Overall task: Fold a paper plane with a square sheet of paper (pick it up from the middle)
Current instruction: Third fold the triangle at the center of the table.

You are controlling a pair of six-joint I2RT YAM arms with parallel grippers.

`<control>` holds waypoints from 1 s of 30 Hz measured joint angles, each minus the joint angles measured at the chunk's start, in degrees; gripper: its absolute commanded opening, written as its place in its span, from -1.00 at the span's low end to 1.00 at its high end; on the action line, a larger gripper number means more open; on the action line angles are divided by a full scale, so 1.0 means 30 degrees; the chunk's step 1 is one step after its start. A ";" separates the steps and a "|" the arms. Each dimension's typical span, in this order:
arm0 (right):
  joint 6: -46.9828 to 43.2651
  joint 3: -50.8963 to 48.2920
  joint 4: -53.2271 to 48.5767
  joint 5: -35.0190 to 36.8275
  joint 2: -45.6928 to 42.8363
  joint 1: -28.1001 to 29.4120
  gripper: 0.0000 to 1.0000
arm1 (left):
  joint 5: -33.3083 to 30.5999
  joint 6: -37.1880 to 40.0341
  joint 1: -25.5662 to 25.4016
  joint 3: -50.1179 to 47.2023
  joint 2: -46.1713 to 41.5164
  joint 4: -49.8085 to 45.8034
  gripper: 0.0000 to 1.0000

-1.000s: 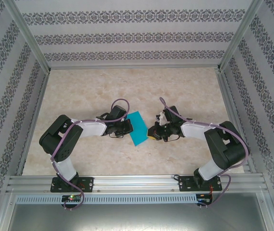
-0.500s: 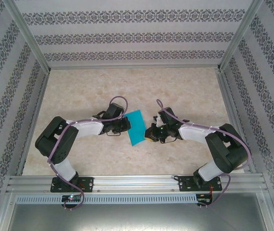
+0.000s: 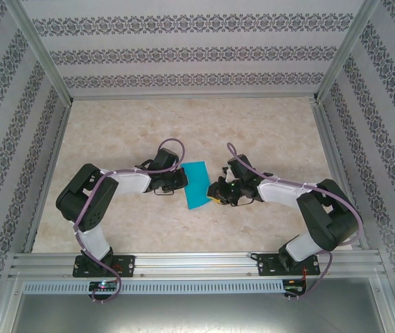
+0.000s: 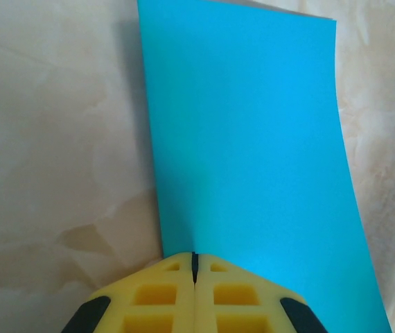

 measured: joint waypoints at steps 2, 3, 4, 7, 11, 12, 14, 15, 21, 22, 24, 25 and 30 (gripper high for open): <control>0.0007 0.0000 -0.0138 0.0051 -0.0262 0.0000 -0.76 | 0.0066 0.0015 0.0000 0.0102 0.0073 -0.0007 -0.90; 0.0022 0.0000 -0.0175 0.0066 -0.0386 0.0000 -0.78 | 0.0087 0.0015 0.0000 0.0146 0.0131 -0.0007 -0.90; 0.0029 -0.0007 -0.0182 0.0066 -0.0488 -0.0007 -0.80 | 0.0131 0.0022 0.0000 0.0182 0.0160 0.0000 -0.91; 0.0080 0.0000 -0.0182 0.0044 -0.0517 -0.0007 -0.86 | 0.0146 0.0029 0.0000 0.0313 0.0248 -0.0029 -0.91; 0.0160 0.0211 -0.0146 -0.0073 -0.0437 0.0000 -0.88 | 0.0240 0.0080 0.0000 0.0495 0.0423 -0.0022 -0.93; 0.0182 0.0408 -0.0138 -0.0131 -0.0313 0.0000 -0.88 | 0.0284 0.0080 0.0000 0.0503 0.0437 -0.0015 -0.93; 0.0189 0.0918 -0.0124 -0.0189 0.0087 0.0000 -0.88 | 0.0306 0.0080 0.0000 0.0503 0.0437 -0.0015 -0.93; 0.0182 0.1246 -0.0124 -0.0219 0.0364 0.0007 -0.88 | 0.0350 0.0080 0.0000 0.0525 0.0437 -0.0022 -0.93; 0.0160 0.2703 -0.0058 -0.0240 0.1996 0.0109 -0.88 | 0.0692 0.0080 0.0000 0.0605 0.0437 -0.0168 -0.85; 0.0131 0.2856 -0.0051 -0.0240 0.2229 0.0138 -0.88 | 0.0750 0.0080 0.0000 0.0656 0.0437 -0.0270 -0.80; 0.0117 0.3118 -0.0058 -0.0240 0.2659 0.0226 -0.88 | 0.0787 0.0073 0.0000 0.0780 0.0401 -0.0466 -0.70; 0.0109 0.3220 -0.0073 -0.0240 0.2856 0.0262 -0.88 | 0.0772 0.0102 0.0000 0.0816 0.0306 -0.0590 -0.66; -0.0044 0.3519 -0.0117 -0.0226 0.3504 0.0386 -0.89 | 0.0452 0.0138 0.0160 0.1246 -0.0313 -0.1027 -0.60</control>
